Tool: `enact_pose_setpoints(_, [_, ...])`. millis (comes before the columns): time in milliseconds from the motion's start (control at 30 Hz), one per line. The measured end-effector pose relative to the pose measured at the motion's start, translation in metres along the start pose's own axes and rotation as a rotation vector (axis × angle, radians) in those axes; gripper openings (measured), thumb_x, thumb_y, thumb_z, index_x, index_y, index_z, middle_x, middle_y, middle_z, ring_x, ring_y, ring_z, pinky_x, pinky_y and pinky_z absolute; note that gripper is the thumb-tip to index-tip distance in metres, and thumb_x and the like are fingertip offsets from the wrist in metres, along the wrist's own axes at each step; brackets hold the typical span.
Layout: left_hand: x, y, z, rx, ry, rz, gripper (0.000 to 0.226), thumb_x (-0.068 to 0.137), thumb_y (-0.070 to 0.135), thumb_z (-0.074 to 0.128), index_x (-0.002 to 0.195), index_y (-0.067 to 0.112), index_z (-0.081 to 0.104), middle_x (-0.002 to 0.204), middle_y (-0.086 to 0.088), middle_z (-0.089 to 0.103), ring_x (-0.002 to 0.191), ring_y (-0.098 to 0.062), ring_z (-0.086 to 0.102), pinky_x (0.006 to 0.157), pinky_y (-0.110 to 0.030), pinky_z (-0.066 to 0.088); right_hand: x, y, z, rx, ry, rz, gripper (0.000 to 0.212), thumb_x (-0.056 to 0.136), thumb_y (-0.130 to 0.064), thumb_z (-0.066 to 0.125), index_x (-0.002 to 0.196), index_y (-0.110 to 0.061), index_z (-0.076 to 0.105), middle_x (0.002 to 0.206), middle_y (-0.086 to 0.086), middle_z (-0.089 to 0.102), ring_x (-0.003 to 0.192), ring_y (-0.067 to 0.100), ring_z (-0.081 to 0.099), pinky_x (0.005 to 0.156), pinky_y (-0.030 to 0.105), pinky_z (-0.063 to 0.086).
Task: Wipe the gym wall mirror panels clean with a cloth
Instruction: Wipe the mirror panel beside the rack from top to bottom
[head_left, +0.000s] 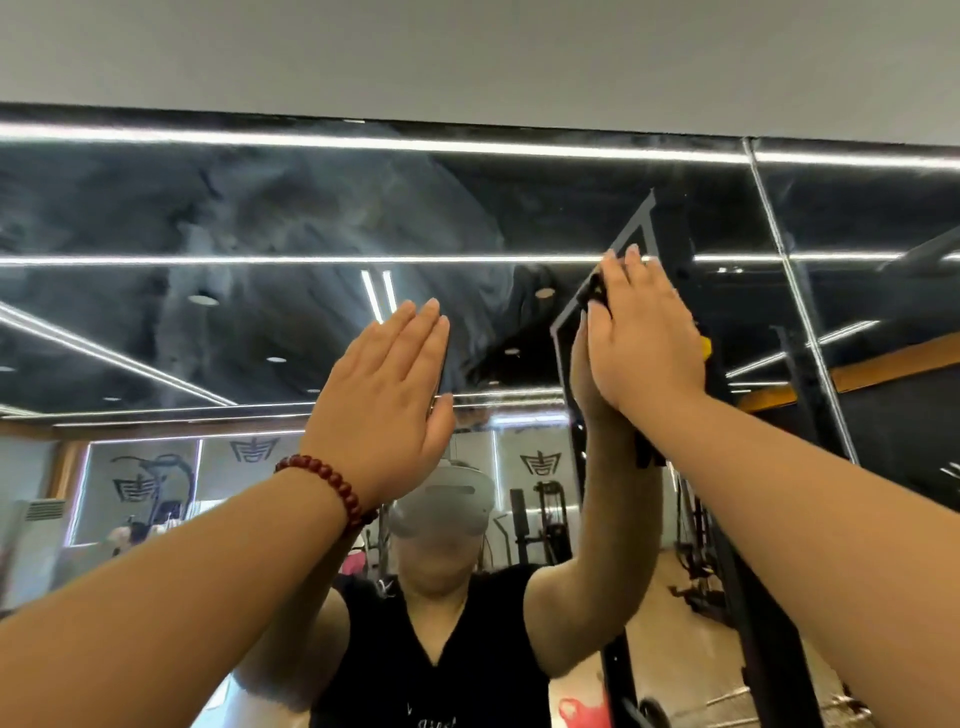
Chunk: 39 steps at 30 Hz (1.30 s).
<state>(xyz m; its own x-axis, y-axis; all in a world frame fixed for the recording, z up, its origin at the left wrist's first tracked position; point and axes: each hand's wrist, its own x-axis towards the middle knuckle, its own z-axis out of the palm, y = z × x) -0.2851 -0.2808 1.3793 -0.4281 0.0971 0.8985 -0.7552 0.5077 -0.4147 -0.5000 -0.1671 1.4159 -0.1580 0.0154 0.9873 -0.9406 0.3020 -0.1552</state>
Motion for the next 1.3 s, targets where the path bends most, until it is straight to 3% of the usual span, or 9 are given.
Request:
enact_pose_setpoints(67, [0.000,0.000,0.001,0.000,0.009,0.001,0.070,0.095,0.045,0.020,0.153,0.007,0.028,0.161,-0.010,0.025,0.150,-0.025,0.020,0.121,-0.039,0.008,-0.005,-0.024,0.003,-0.022,0.000,0.031,0.056,0.104,-0.036,0.032,0.156,-0.017,0.024,0.164,0.007,0.019,0.152,0.025,0.011,0.123,0.043,0.015])
enact_pose_setpoints(200, [0.001,-0.001,0.001,-0.008,0.023,-0.005,0.067,0.094,0.042,0.027,0.150,0.005,0.035,0.157,-0.012,0.034,0.146,-0.027,0.030,0.119,-0.040,0.015,-0.031,-0.060,0.010,0.023,-0.092,-0.483,0.058,0.100,-0.041,0.030,0.153,-0.019,0.033,0.161,0.005,0.029,0.149,0.024,0.023,0.121,0.042,0.017])
enact_pose_setpoints(267, [0.002,-0.001,0.001,-0.020,0.014,0.004,0.067,0.094,0.041,0.028,0.149,0.005,0.037,0.156,-0.012,0.035,0.145,-0.027,0.031,0.119,-0.040,0.017,-0.012,-0.040,0.002,0.020,-0.143,-0.585,0.058,0.099,-0.041,0.031,0.153,-0.020,0.034,0.161,0.003,0.029,0.149,0.021,0.023,0.121,0.039,0.013])
enact_pose_setpoints(467, [0.015,-0.010,-0.010,-0.048,0.043,0.036,0.063,0.090,0.040,0.034,0.141,0.005,0.049,0.144,-0.013,0.051,0.134,-0.029,0.044,0.114,-0.039,0.027,0.041,-0.004,-0.009,0.009,-0.056,0.062,0.055,0.106,-0.033,0.033,0.157,-0.020,0.019,0.166,0.004,0.013,0.153,0.022,0.007,0.123,0.039,0.009])
enact_pose_setpoints(667, [0.078,-0.023,-0.024,-0.021,0.053,0.000,0.078,0.088,0.047,0.013,0.153,0.007,0.028,0.160,-0.013,0.027,0.149,-0.026,0.021,0.121,-0.037,0.008,0.031,-0.038,-0.005,0.002,-0.144,-0.590,0.056,0.103,-0.038,0.032,0.156,-0.022,0.023,0.164,0.002,0.018,0.152,0.020,0.012,0.122,0.036,0.007])
enact_pose_setpoints(867, [0.113,-0.038,-0.028,-0.029,-0.017,-0.051,0.079,0.087,0.046,0.012,0.158,0.013,0.008,0.166,-0.004,0.003,0.152,-0.019,0.001,0.121,-0.032,-0.003,0.087,0.006,-0.008,-0.032,-0.035,-0.010,0.055,0.106,-0.031,0.030,0.158,-0.017,0.017,0.166,0.006,0.013,0.153,0.023,0.008,0.123,0.039,0.008])
enact_pose_setpoints(1100, [0.110,-0.036,-0.027,-0.047,0.012,-0.062,0.077,0.089,0.046,0.012,0.158,0.013,0.009,0.166,-0.004,0.005,0.152,-0.018,0.004,0.114,-0.026,-0.009,0.055,-0.039,-0.007,0.009,-0.142,-0.661,0.055,0.105,-0.037,0.032,0.156,-0.023,0.022,0.165,-0.002,0.015,0.152,0.016,0.009,0.117,0.027,-0.002])
enact_pose_setpoints(1200, [0.109,-0.037,-0.026,-0.044,-0.009,-0.057,0.077,0.088,0.046,0.012,0.158,0.014,0.010,0.166,-0.004,0.006,0.152,-0.018,0.004,0.117,-0.028,-0.006,0.096,-0.004,-0.010,0.018,-0.126,-0.443,0.053,0.106,-0.033,0.034,0.157,-0.024,0.020,0.165,-0.003,0.014,0.152,0.015,0.008,0.120,0.028,0.002])
enact_pose_setpoints(1300, [0.113,-0.042,-0.030,-0.037,0.009,-0.043,0.078,0.086,0.048,0.015,0.154,0.012,0.027,0.162,-0.006,0.024,0.148,-0.022,0.022,0.120,-0.037,0.013,0.121,-0.006,-0.007,-0.012,-0.049,-0.132,0.053,0.107,-0.033,0.029,0.158,-0.021,0.018,0.166,0.000,0.011,0.153,0.020,0.006,0.122,0.037,0.006])
